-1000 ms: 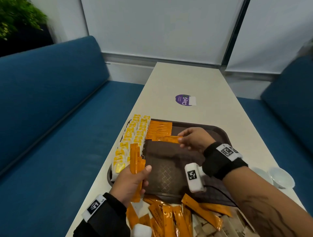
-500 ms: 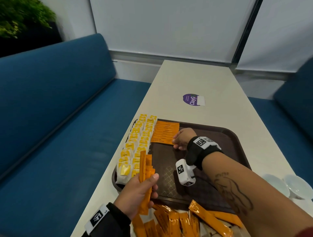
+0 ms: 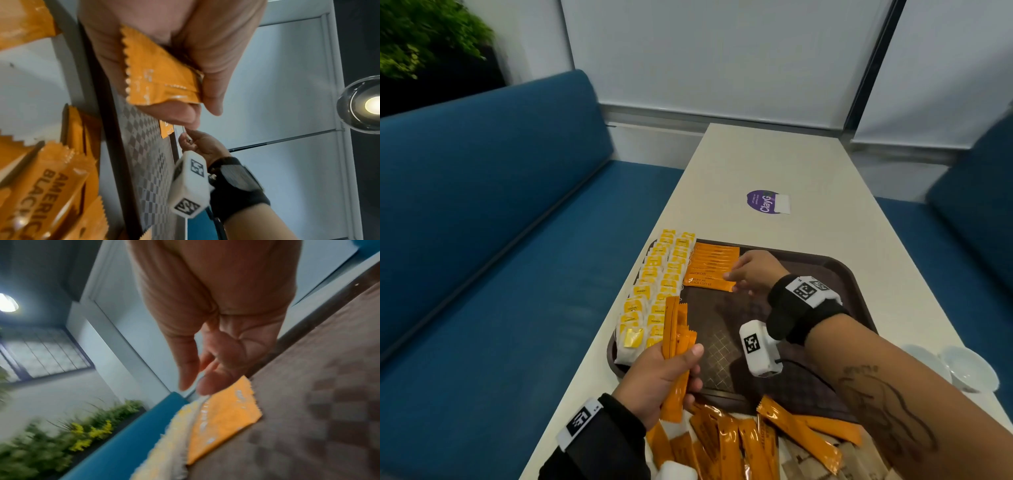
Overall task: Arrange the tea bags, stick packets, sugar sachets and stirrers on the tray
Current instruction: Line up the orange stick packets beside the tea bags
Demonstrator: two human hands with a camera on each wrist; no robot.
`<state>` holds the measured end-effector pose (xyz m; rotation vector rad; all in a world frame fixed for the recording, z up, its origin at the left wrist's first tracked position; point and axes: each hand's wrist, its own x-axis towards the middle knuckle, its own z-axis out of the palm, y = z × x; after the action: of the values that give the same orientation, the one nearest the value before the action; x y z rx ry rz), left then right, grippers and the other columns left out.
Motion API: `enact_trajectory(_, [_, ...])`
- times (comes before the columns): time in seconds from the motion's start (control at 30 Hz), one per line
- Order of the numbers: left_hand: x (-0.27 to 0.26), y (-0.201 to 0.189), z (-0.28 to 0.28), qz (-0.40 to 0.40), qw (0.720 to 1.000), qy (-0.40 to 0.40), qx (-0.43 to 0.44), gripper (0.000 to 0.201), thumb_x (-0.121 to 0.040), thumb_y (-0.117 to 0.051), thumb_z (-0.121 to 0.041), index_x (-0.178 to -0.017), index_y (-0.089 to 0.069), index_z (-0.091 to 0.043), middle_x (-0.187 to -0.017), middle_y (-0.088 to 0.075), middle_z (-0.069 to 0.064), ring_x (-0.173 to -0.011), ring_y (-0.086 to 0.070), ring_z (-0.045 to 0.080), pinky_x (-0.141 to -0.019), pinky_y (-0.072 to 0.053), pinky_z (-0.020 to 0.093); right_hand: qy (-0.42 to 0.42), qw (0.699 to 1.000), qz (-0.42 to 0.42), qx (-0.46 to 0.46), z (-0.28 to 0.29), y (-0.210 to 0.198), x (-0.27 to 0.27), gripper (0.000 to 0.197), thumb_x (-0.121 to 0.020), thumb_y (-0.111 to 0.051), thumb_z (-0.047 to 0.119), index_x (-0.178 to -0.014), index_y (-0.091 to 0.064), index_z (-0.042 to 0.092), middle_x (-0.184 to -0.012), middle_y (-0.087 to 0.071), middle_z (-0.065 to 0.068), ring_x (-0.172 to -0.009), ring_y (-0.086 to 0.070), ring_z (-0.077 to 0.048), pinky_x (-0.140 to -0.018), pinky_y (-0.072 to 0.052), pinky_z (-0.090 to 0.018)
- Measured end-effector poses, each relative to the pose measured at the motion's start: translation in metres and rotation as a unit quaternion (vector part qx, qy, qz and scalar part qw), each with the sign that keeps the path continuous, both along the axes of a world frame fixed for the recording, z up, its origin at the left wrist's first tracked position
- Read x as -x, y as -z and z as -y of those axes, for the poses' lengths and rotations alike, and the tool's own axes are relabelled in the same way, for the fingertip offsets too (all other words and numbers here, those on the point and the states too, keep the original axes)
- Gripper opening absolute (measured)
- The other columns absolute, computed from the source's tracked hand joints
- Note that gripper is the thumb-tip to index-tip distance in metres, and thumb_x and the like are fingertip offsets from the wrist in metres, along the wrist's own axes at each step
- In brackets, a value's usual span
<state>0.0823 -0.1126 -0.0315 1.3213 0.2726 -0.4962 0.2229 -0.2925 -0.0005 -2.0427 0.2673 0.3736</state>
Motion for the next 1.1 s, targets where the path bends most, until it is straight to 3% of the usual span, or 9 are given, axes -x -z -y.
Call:
enact_trajectory(0.07, [-0.001,0.000,0.001,0.012,1.000,0.004,-0.012,0.015,-0.085,-0.064,-0.021,-0.091,-0.055,-0.011,-0.068,-0.060,0.004,-0.061,-0.060,0.016,-0.051,-0.049,0.026,-0.084,0.995,0.003,-0.058,-0.002,-0.015,0.026,0.014,-0.083,-0.070,0.014,-0.085,-0.056,0.011,-0.065,-0.061,0.001,-0.054,-0.059,-0.008,-0.044,-0.037,-0.019])
enact_trajectory(0.23, [0.002,-0.003,0.007,0.033,0.998,0.046,-0.023,0.022,-0.083,-0.067,-0.012,-0.103,-0.058,-0.011,-0.072,-0.060,0.004,-0.061,-0.059,0.014,-0.049,-0.047,0.024,-0.226,0.970,-0.066,-0.060,-0.014,-0.029,0.085,0.017,-0.080,-0.073,0.026,-0.089,-0.063,0.015,-0.073,-0.065,0.002,-0.061,-0.059,-0.007,-0.045,-0.039,-0.015])
enact_trajectory(0.53, [0.016,-0.007,0.006,0.027,0.998,0.060,-0.010,0.027,-0.086,-0.060,-0.030,-0.105,-0.058,-0.012,-0.076,-0.065,0.007,-0.062,-0.062,0.015,-0.051,-0.050,0.025,-0.166,0.977,-0.006,-0.137,-0.004,-0.015,0.118,0.009,-0.082,-0.069,0.007,-0.080,-0.061,0.010,-0.066,-0.064,0.000,-0.052,-0.059,-0.005,-0.043,-0.036,-0.017])
enact_trajectory(0.67, [0.019,-0.012,0.000,-0.008,0.998,0.036,0.055,0.020,-0.088,-0.057,-0.027,-0.091,-0.061,-0.008,-0.071,-0.066,0.008,-0.056,-0.059,0.014,-0.043,-0.047,0.022,-0.148,0.970,0.045,-0.186,0.011,-0.017,0.118,0.013,-0.084,-0.063,-0.004,-0.079,-0.061,0.008,-0.069,-0.067,-0.003,-0.055,-0.061,-0.009,-0.042,-0.039,-0.017])
enact_trajectory(0.77, [0.017,-0.011,-0.003,0.007,0.999,0.024,0.024,0.020,-0.076,-0.067,-0.021,-0.091,-0.058,-0.011,-0.073,-0.059,0.008,-0.065,-0.056,0.020,-0.046,-0.046,0.025,-0.130,0.969,0.078,-0.196,0.017,-0.016,0.116,0.024,-0.087,-0.052,-0.013,-0.073,-0.060,0.005,-0.075,-0.064,-0.012,-0.052,-0.056,-0.010,-0.041,-0.042,-0.019])
enact_trajectory(0.83, [0.015,-0.010,-0.002,0.028,1.000,0.011,-0.006,0.017,-0.078,-0.068,-0.014,-0.091,-0.057,-0.013,-0.075,-0.057,0.009,-0.067,-0.054,0.023,-0.051,-0.046,0.027,-0.132,0.968,0.084,-0.199,0.018,-0.015,0.116,0.024,-0.088,-0.051,-0.012,-0.073,-0.060,0.004,-0.077,-0.064,-0.014,-0.052,-0.056,-0.010,-0.041,-0.043,-0.019])
enact_trajectory(0.9, [0.013,-0.010,-0.001,0.062,0.997,0.000,-0.040,0.014,-0.081,-0.068,-0.011,-0.089,-0.056,-0.013,-0.072,-0.057,0.007,-0.066,-0.054,0.021,-0.052,-0.045,0.028,-0.121,0.967,0.075,-0.210,0.018,-0.015,0.115,0.022,-0.090,-0.049,-0.010,-0.078,-0.061,0.004,-0.078,-0.064,-0.015,-0.052,-0.057,-0.010,-0.040,-0.043,-0.019])
enact_trajectory(1.0, [0.010,-0.010,0.001,0.115,0.989,-0.008,-0.092,0.015,-0.081,-0.070,-0.011,-0.086,-0.056,-0.014,-0.070,-0.058,0.003,-0.063,-0.054,0.019,-0.051,-0.046,0.027,-0.082,0.968,0.045,-0.232,0.019,-0.014,0.112,0.021,-0.092,-0.045,-0.005,-0.097,-0.062,0.007,-0.080,-0.062,-0.012,-0.057,-0.057,-0.012,-0.038,-0.039,-0.020])
enact_trajectory(1.1, [0.007,-0.010,0.002,0.142,0.983,-0.024,-0.111,0.015,-0.081,-0.070,-0.012,-0.084,-0.055,-0.013,-0.065,-0.058,-0.001,-0.059,-0.054,0.016,-0.050,-0.045,0.026,-0.099,0.975,0.016,-0.197,0.021,-0.015,0.113,0.021,-0.089,-0.060,0.007,-0.110,-0.060,0.008,-0.073,-0.063,-0.004,-0.056,-0.057,-0.010,-0.041,-0.035,-0.018])
